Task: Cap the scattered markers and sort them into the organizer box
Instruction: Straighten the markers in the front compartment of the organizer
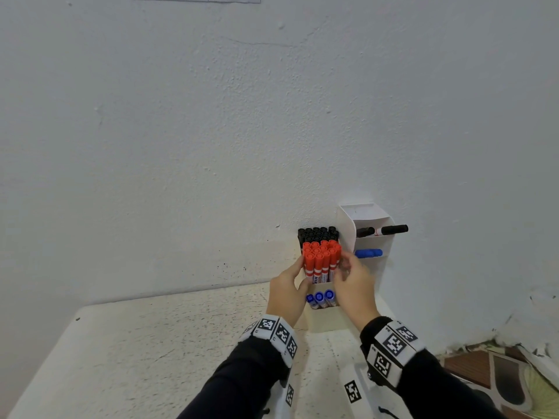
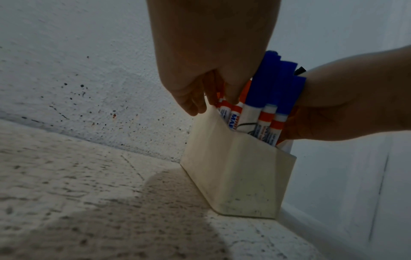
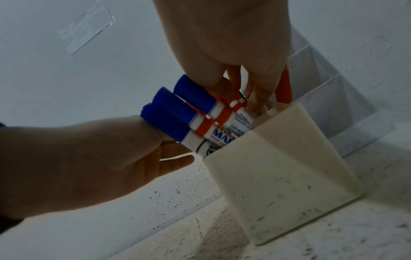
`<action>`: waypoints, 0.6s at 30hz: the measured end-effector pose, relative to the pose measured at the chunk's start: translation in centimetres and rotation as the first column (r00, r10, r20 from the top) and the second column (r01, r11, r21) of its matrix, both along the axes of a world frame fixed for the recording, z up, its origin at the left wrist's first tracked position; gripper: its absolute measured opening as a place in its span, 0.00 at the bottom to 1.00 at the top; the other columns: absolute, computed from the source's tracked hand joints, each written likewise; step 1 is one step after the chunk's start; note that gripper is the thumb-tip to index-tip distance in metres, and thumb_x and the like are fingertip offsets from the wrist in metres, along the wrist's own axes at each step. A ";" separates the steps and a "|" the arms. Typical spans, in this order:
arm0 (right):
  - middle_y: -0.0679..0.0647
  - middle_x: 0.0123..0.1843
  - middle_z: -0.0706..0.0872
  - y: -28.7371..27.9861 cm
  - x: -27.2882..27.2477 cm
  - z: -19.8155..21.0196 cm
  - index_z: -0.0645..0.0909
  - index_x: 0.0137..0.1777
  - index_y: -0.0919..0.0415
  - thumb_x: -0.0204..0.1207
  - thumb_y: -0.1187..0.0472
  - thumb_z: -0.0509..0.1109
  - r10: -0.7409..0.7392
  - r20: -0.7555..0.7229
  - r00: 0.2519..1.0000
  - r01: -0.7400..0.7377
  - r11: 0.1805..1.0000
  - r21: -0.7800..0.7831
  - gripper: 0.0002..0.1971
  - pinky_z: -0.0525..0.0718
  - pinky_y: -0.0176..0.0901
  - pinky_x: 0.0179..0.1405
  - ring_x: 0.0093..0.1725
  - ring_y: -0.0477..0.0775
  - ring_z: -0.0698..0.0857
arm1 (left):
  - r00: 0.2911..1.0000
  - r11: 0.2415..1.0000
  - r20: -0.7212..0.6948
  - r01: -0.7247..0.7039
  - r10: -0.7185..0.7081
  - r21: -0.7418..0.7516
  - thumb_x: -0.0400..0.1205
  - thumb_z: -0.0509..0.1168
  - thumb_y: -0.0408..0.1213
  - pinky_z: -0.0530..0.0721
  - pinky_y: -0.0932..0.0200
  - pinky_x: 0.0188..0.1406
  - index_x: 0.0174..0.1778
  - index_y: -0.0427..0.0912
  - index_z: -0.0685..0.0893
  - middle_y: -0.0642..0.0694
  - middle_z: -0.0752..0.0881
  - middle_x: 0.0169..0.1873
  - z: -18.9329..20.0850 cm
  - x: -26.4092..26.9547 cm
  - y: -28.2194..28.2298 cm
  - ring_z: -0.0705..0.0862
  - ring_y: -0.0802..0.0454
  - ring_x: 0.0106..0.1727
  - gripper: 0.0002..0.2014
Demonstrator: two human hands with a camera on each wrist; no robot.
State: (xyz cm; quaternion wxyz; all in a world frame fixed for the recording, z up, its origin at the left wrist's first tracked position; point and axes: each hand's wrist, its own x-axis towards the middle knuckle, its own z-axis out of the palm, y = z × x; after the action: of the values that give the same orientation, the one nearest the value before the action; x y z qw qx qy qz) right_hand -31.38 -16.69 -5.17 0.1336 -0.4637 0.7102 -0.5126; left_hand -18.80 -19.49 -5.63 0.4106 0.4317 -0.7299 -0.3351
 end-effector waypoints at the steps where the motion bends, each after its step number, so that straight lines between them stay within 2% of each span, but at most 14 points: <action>1: 0.61 0.58 0.81 -0.1 0.1 -0.1 0.74 0.70 0.62 0.80 0.67 0.61 0.004 -0.021 1.000 -0.004 1.000 0.006 0.19 0.79 0.49 0.64 0.60 0.57 0.80 | 1.000 1.000 -0.002 0.006 -0.006 -0.007 0.82 0.64 0.30 0.66 0.90 0.48 0.76 0.45 0.70 0.49 0.81 0.66 -0.1 0.0 0.0 0.77 0.65 0.62 0.25; 2: 0.61 0.60 0.81 -0.1 0.1 -0.1 0.73 0.72 0.60 0.80 0.67 0.60 0.012 -0.040 0.999 -0.011 1.000 0.011 0.20 0.78 0.47 0.65 0.61 0.57 0.79 | 1.000 1.000 -0.001 0.009 -0.009 -0.016 0.82 0.63 0.30 0.65 0.92 0.46 0.76 0.44 0.70 0.49 0.81 0.66 -0.1 0.0 -0.1 0.76 0.66 0.60 0.25; 3: 0.59 0.60 0.81 0.0 0.2 -0.1 0.71 0.74 0.60 0.80 0.68 0.59 0.026 -0.055 0.998 -0.025 1.000 0.014 0.22 0.79 0.41 0.63 0.60 0.55 0.80 | 1.000 1.000 0.004 0.009 -0.008 -0.025 0.82 0.63 0.30 0.65 0.92 0.44 0.76 0.44 0.70 0.49 0.82 0.65 -0.1 0.1 -0.1 0.75 0.67 0.58 0.24; 5: 0.52 0.55 0.82 0.4 0.2 0.2 0.69 0.75 0.60 0.81 0.71 0.56 0.067 -0.038 0.997 -0.067 0.998 0.019 0.22 0.77 0.20 0.48 0.49 0.45 0.81 | 1.000 0.999 0.016 0.003 -0.003 -0.043 0.82 0.63 0.30 0.64 0.92 0.43 0.76 0.44 0.70 0.49 0.82 0.64 -0.2 0.0 -0.3 0.75 0.67 0.55 0.24; 7: 0.50 0.50 0.81 0.6 0.1 0.6 0.69 0.76 0.61 0.82 0.71 0.55 0.097 -0.005 0.995 -0.097 0.995 0.025 0.22 0.74 0.14 0.37 0.40 0.37 0.78 | 1.000 0.999 0.027 -0.005 0.006 -0.054 0.82 0.63 0.31 0.65 0.91 0.44 0.75 0.44 0.71 0.48 0.83 0.64 -0.2 -0.1 -0.3 0.76 0.66 0.55 0.24; 9: 0.52 0.53 0.82 0.7 -0.1 0.8 0.69 0.75 0.61 0.82 0.71 0.56 0.110 0.024 0.994 -0.111 0.994 0.016 0.22 0.73 0.14 0.38 0.43 0.40 0.78 | 0.999 0.999 0.034 -0.022 0.024 -0.049 0.82 0.63 0.32 0.66 0.86 0.49 0.75 0.45 0.72 0.47 0.84 0.63 -0.3 -0.3 -0.3 0.77 0.64 0.56 0.23; 10: 0.54 0.56 0.84 0.7 -0.2 0.8 0.69 0.75 0.61 0.82 0.71 0.56 0.109 0.040 0.993 -0.110 0.994 0.010 0.22 0.73 0.15 0.42 0.47 0.42 0.78 | 0.999 0.999 0.033 -0.026 0.028 -0.040 0.82 0.63 0.33 0.67 0.82 0.50 0.75 0.46 0.73 0.47 0.84 0.62 -0.3 -0.3 -0.3 0.77 0.63 0.56 0.23; 12: 0.58 0.62 0.84 0.7 -0.3 0.8 0.70 0.74 0.62 0.81 0.72 0.56 0.092 0.055 0.994 -0.092 0.996 -0.003 0.21 0.75 0.27 0.53 0.54 0.46 0.80 | 0.999 0.999 0.025 -0.032 0.033 -0.016 0.82 0.63 0.34 0.73 0.71 0.55 0.75 0.48 0.72 0.47 0.85 0.60 -0.6 -0.5 -0.4 0.78 0.61 0.55 0.23; 14: 0.60 0.62 0.84 0.7 -0.2 0.8 0.72 0.72 0.63 0.81 0.71 0.56 0.076 0.028 0.997 -0.076 0.997 0.000 0.20 0.77 0.35 0.57 0.57 0.49 0.82 | 0.999 0.999 0.012 -0.037 0.037 0.005 0.82 0.63 0.34 0.79 0.62 0.58 0.75 0.50 0.72 0.47 0.86 0.59 -1.0 -0.6 -0.5 0.80 0.56 0.56 0.24; 18: 0.59 0.61 0.85 0.7 -0.1 0.6 0.75 0.70 0.64 0.82 0.70 0.56 0.082 0.009 0.997 -0.082 0.997 -0.004 0.18 0.76 0.33 0.54 0.52 0.44 0.79 | 0.999 0.999 0.013 -0.029 0.029 0.014 0.82 0.62 0.34 0.80 0.61 0.58 0.75 0.50 0.73 0.50 0.86 0.57 -1.1 -0.6 -0.6 0.82 0.54 0.57 0.23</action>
State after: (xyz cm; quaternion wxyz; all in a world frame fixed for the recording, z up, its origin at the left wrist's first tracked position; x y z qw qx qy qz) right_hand -31.53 -15.97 -4.54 0.1569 -0.4902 0.6892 -0.5100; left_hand -19.39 -20.08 -6.76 0.4076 0.4475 -0.7236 -0.3317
